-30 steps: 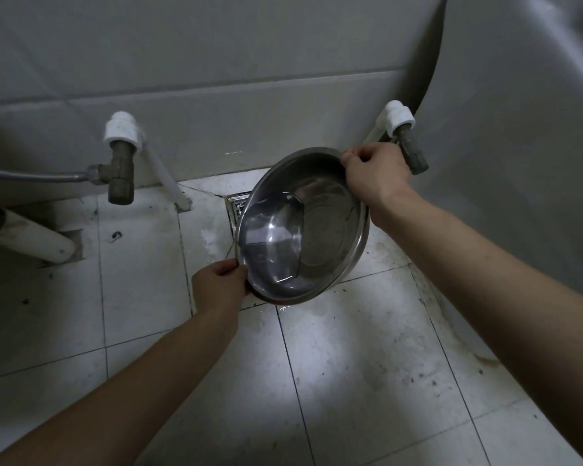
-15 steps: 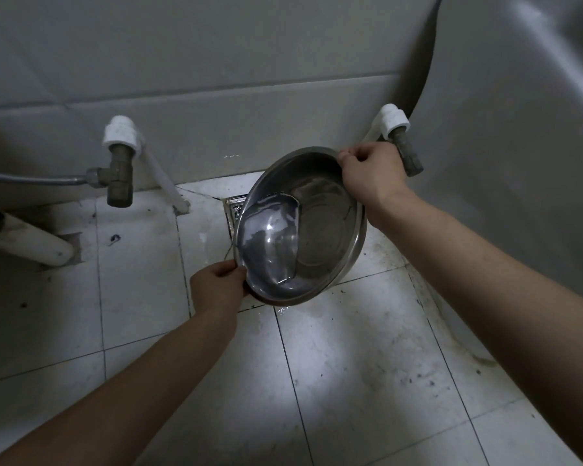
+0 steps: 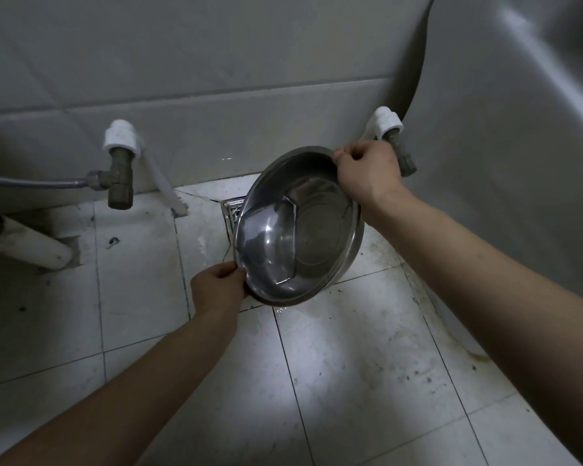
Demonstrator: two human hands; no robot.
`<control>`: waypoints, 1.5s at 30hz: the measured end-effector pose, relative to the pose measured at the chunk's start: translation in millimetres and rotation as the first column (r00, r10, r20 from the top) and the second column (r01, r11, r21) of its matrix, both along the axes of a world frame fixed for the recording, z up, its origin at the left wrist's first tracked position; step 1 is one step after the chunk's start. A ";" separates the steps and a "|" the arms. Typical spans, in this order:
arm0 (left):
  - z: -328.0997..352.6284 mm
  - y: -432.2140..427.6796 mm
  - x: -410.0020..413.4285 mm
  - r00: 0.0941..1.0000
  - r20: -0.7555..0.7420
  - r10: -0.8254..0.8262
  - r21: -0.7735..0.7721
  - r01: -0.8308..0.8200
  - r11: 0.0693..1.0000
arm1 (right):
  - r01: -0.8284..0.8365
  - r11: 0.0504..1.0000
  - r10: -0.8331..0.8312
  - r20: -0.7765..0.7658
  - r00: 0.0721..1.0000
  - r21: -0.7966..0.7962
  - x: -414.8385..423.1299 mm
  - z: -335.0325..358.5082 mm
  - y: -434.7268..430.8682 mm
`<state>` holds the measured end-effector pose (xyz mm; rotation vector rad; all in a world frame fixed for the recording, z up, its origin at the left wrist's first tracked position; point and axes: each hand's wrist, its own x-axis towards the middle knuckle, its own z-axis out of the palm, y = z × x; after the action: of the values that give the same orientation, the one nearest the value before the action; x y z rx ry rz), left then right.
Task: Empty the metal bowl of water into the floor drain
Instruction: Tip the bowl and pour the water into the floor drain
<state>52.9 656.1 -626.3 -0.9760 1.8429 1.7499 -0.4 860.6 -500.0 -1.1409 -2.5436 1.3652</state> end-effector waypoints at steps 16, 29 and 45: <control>-1.6 -4.1 3.0 1.000 -0.001 0.010 -0.006 -0.010 1.000 | -0.041 0.999 0.040 -0.022 0.999 -0.017 -0.4 -0.8 -5.8; -2.1 -2.9 4.7 1.000 0.003 0.007 -0.015 -0.007 1.000 | -0.039 0.999 0.037 -0.035 0.999 -0.036 0.5 -0.5 -4.9; -1.5 -1.6 8.4 1.000 0.015 0.013 -0.002 -0.013 1.000 | -0.025 1.000 0.025 -0.026 0.999 -0.010 3.8 5.8 -7.7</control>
<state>61.3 654.5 -627.8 -1.0009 1.8339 1.7437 3.4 852.9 -494.2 -1.0899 -2.5441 1.3912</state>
